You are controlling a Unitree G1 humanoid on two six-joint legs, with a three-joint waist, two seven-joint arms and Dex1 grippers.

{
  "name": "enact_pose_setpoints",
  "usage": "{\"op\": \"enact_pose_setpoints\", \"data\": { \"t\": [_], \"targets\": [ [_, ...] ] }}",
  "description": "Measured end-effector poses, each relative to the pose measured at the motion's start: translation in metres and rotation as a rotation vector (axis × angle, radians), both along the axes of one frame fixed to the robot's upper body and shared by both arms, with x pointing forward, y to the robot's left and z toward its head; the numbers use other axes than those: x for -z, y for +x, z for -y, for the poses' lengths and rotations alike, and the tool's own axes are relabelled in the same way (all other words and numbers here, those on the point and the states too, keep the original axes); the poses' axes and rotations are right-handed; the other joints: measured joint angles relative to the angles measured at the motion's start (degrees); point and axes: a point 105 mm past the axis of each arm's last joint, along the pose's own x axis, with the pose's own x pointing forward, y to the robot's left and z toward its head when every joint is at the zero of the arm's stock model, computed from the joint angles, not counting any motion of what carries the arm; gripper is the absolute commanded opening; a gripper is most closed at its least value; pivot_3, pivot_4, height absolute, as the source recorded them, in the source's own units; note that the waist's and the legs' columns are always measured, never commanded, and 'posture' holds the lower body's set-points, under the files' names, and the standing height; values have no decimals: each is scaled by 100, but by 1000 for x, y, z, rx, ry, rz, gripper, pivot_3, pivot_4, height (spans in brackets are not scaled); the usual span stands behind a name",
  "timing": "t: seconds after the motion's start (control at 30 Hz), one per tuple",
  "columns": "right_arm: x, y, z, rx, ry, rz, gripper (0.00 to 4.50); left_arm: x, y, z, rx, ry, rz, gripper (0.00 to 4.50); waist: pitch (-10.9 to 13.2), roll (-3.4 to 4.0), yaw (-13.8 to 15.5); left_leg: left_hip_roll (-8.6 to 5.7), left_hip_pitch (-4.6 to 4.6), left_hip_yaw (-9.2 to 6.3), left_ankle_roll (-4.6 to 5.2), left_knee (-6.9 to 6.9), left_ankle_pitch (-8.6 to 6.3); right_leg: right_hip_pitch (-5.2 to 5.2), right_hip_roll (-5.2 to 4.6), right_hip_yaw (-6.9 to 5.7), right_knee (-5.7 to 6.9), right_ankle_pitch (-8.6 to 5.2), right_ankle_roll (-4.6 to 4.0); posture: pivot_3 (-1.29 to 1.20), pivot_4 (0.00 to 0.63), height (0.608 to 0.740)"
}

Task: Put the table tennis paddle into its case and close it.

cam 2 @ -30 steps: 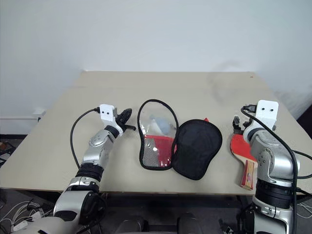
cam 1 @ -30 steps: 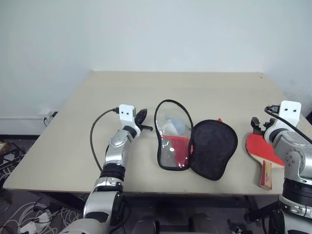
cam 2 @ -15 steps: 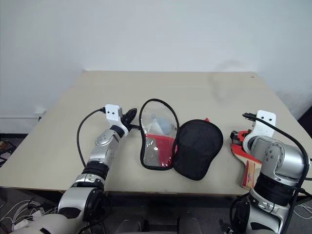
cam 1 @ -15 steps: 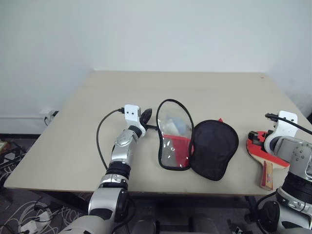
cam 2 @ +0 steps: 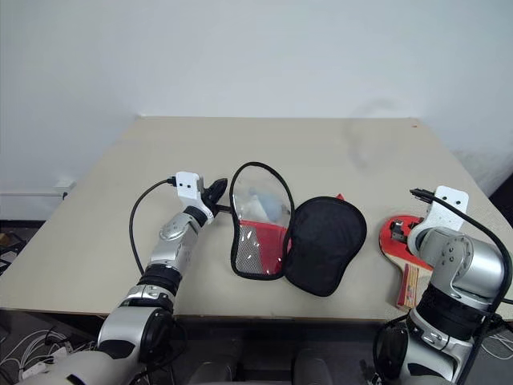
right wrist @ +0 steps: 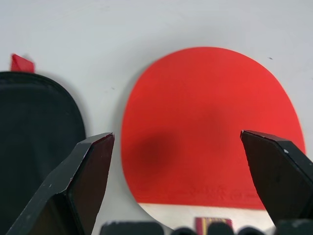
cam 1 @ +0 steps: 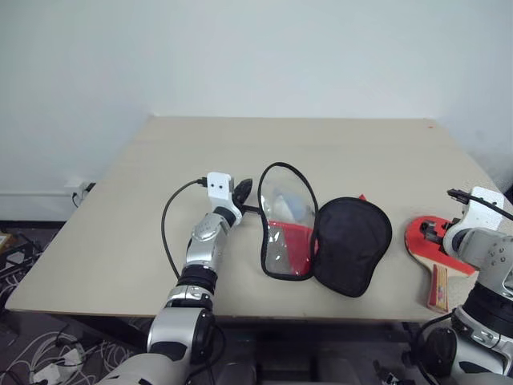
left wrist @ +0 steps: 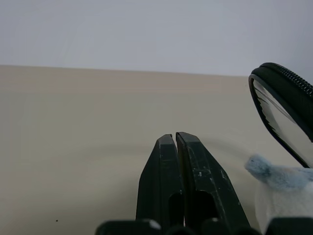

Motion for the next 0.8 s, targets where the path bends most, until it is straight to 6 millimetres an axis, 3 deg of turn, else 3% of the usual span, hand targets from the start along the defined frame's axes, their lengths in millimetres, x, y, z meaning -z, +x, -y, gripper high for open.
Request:
{"op": "enact_pose_setpoints", "data": {
  "t": [0.27, 0.8],
  "targets": [
    [10, -17, 4, 19, -27, -22, 4477, 2, 0, 4, 4, -8, -1, 0, 1, -1, -1, 0, 0, 0, 0, 0, 0, 0, -1, 0, 0, 0, 0, 0, 0, 740],
    [34, -48, -8, -4, 9, -54, 4477, 5, 1, 14, 27, -21, -11, 0, 4, -8, 0, 0, -4, -3, -1, -1, -1, -2, -2, -2, -2, -1, 1, 0, 0, 740]
  ]
}}
